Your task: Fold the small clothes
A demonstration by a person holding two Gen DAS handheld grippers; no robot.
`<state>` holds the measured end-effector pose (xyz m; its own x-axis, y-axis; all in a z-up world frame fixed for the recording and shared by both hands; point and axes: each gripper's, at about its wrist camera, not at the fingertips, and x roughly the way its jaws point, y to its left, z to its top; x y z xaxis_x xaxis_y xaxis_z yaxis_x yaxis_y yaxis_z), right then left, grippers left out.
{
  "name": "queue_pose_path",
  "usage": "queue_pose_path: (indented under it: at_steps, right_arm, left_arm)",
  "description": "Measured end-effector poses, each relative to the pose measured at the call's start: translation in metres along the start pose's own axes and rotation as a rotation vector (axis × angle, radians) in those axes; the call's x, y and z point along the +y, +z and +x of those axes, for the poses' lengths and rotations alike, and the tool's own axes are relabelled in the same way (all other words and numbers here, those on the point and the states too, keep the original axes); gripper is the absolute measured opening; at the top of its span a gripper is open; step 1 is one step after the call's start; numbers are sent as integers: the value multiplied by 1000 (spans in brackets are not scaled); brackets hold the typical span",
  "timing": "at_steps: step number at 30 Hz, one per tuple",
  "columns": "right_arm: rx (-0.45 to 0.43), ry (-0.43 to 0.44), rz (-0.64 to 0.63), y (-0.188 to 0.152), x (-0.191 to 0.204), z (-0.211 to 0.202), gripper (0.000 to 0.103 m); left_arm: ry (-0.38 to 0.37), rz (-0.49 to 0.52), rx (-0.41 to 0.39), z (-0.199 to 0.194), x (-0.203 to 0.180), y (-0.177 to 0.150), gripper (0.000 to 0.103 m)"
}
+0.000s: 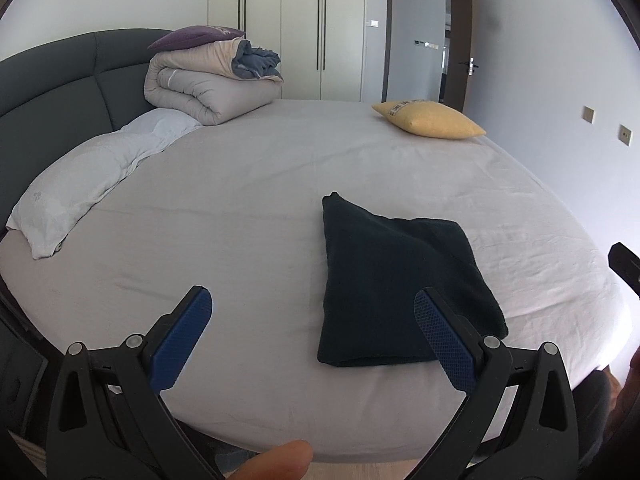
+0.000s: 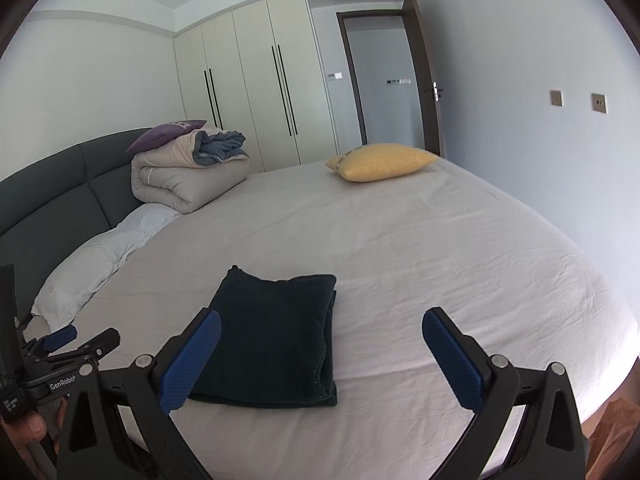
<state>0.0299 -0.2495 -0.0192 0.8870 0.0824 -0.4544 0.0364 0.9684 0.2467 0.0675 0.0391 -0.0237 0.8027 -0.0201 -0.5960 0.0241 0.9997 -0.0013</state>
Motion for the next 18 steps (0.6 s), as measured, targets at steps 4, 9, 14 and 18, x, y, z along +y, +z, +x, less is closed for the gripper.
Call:
queue_pose_path:
  at_steps: [4, 9, 14, 18]
  right_arm:
    - [42, -37, -48, -4, 10, 3, 103]
    - [71, -18, -68, -11, 22, 7, 103]
    - [110, -30, -95, -20, 31, 12, 103]
    - [132, -41, -90, -23, 31, 14, 103]
  left_arm:
    - [-21, 30, 18, -3, -3, 3, 103]
    - [-15, 17, 44, 1, -2, 1, 103]
    - [-25, 17, 54, 3, -5, -1, 103]
    - [-39, 0, 73, 9, -4, -3, 103]
